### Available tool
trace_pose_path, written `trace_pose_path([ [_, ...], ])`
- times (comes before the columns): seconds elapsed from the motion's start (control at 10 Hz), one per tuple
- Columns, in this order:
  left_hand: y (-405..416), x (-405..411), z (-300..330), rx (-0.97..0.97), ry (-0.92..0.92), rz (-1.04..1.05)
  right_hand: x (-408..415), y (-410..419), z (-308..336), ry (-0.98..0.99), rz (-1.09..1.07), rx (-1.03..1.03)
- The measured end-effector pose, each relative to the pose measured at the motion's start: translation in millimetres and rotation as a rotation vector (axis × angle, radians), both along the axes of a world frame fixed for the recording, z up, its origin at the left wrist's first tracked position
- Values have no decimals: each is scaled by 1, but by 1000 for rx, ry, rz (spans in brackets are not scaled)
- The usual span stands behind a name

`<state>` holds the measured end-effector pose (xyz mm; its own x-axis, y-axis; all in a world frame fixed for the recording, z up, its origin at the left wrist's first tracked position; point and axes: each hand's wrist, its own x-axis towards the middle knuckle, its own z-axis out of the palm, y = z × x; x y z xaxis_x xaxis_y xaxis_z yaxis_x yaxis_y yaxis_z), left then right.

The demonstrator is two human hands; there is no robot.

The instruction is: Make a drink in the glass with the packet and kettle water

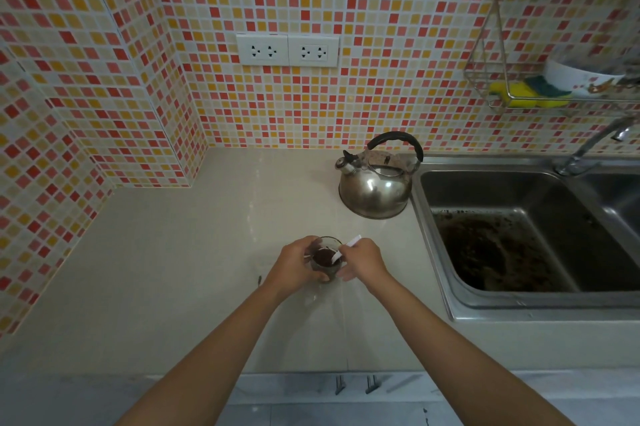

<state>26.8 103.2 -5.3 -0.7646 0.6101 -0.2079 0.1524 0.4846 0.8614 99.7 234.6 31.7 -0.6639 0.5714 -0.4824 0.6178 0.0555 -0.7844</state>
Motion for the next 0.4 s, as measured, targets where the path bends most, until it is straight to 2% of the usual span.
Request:
trace_pose_path([
  [0.3,-1,-1,-4,48,-3,-10,5,-1,3,13,2,-119],
  [0.4,-5,-2,-6,21,22,-79,17,5,10,26,80,-250],
])
